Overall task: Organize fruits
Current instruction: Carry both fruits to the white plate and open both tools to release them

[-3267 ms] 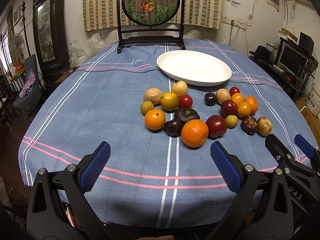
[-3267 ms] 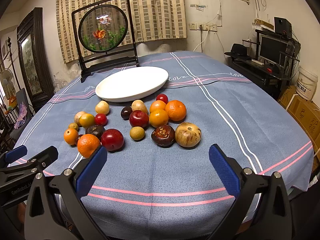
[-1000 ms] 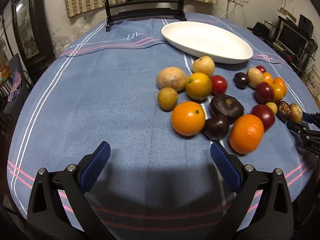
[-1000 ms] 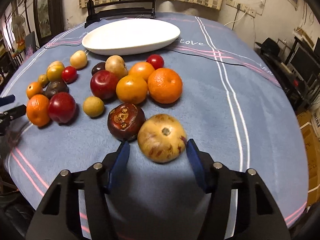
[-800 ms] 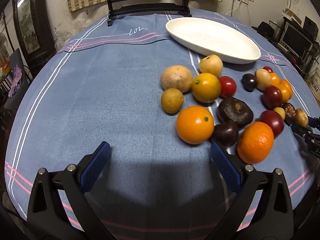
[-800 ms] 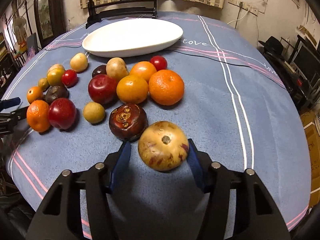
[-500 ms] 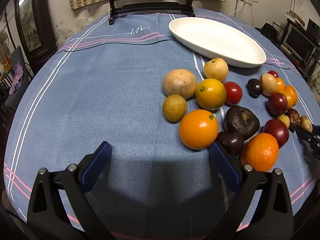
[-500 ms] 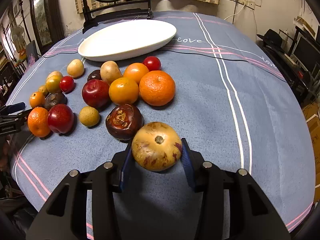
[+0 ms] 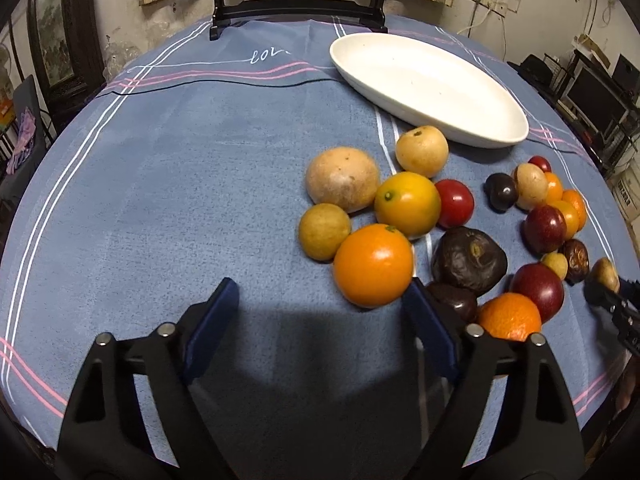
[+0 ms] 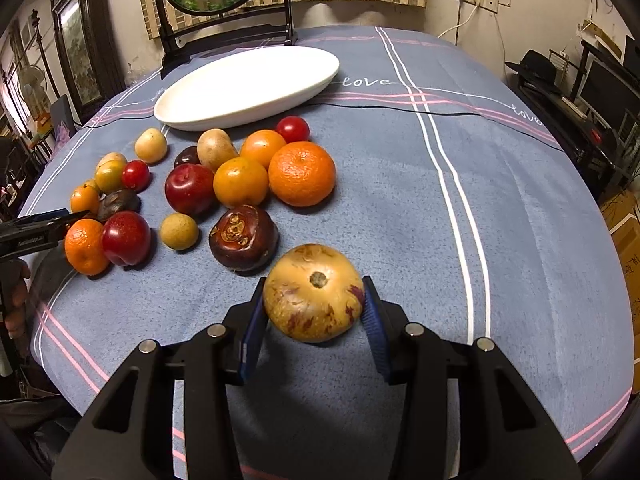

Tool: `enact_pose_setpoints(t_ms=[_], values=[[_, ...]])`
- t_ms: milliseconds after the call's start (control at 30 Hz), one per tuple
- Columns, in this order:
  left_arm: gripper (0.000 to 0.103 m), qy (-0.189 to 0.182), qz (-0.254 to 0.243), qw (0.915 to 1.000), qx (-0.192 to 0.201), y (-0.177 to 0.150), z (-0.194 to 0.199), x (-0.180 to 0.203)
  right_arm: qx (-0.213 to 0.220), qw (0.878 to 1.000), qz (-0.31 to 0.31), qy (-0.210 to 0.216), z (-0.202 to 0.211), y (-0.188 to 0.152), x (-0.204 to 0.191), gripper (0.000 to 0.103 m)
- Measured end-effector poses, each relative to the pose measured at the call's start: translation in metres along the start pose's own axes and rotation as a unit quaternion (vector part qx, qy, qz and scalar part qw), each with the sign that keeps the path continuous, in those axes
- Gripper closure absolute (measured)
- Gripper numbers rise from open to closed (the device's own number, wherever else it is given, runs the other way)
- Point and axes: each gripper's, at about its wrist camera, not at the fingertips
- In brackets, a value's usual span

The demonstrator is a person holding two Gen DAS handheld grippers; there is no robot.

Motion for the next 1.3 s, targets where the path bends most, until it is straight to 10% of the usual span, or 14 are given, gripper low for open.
enact_pose_setpoints(t_ms=[133, 333, 1300], values=[[0.055, -0.027, -0.018, 0.9995, 0.005, -0.001, 0.004, 0.007, 0.0, 1.0, -0.002, -0.001, 0.0, -0.002, 0.0, 0.058], [0.065, -0.045, -0.015, 0.9989, 0.005, -0.002, 0.003, 0.009, -0.002, 1.0, 0.001, 0.001, -0.001, -0.002, -0.004, 0.058], [0.066, -0.106, -0.018, 0.9936, 0.036, 0.013, 0.044, 0.01, 0.072, 0.996, 0.016, 0.046, 0.026, 0.045, -0.017, 0.058]])
Point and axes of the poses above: each gripper's, at about its wrist camera, not at the fingertips, and z roughly against the way its jaws point, x to its right, y to its top, and after that the axes turned 6 degrees about z, right-handed
